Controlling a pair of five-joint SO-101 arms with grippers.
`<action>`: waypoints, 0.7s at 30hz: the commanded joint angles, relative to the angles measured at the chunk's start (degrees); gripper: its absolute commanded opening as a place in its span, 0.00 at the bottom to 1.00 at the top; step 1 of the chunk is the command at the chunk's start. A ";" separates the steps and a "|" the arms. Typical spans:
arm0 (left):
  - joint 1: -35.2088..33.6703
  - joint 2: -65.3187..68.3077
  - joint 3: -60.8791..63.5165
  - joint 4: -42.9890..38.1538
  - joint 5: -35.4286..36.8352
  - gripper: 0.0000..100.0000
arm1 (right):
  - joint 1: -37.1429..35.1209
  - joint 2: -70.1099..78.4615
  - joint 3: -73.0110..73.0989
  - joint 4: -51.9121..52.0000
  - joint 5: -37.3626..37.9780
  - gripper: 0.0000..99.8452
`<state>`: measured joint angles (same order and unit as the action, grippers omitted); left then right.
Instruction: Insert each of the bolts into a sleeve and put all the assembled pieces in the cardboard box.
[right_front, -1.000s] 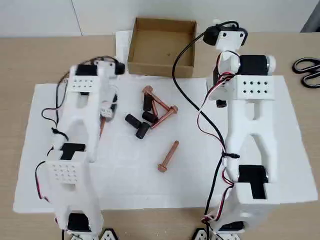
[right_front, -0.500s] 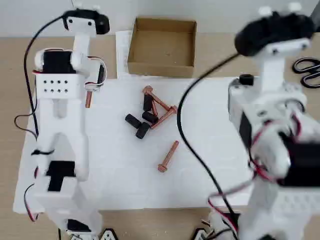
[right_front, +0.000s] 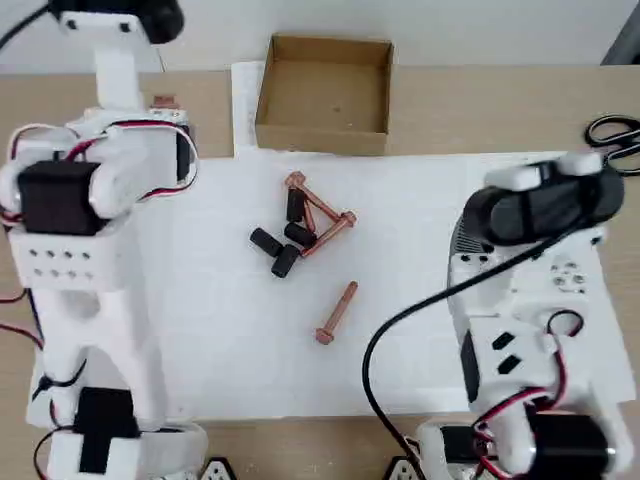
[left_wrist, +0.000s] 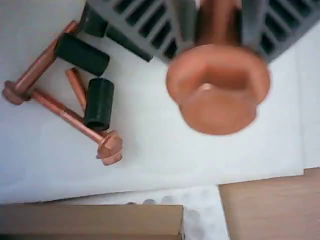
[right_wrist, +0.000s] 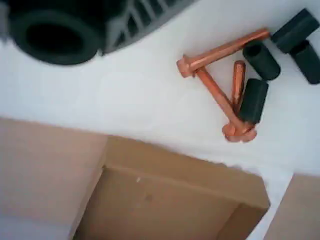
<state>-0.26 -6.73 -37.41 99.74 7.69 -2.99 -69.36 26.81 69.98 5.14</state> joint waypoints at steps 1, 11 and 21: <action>0.44 -3.52 -1.71 0.62 5.71 0.01 | -3.21 -8.40 16.70 -17.71 0.09 0.00; 2.55 -3.69 -1.71 0.62 7.21 0.01 | -20.09 -30.90 50.02 -34.77 0.18 0.00; 20.40 -3.78 -2.15 -0.70 11.34 0.01 | -23.43 -34.51 60.92 -41.27 -6.68 0.00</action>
<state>17.49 -7.78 -37.41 99.74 17.01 -26.37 -102.77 87.30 31.38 3.47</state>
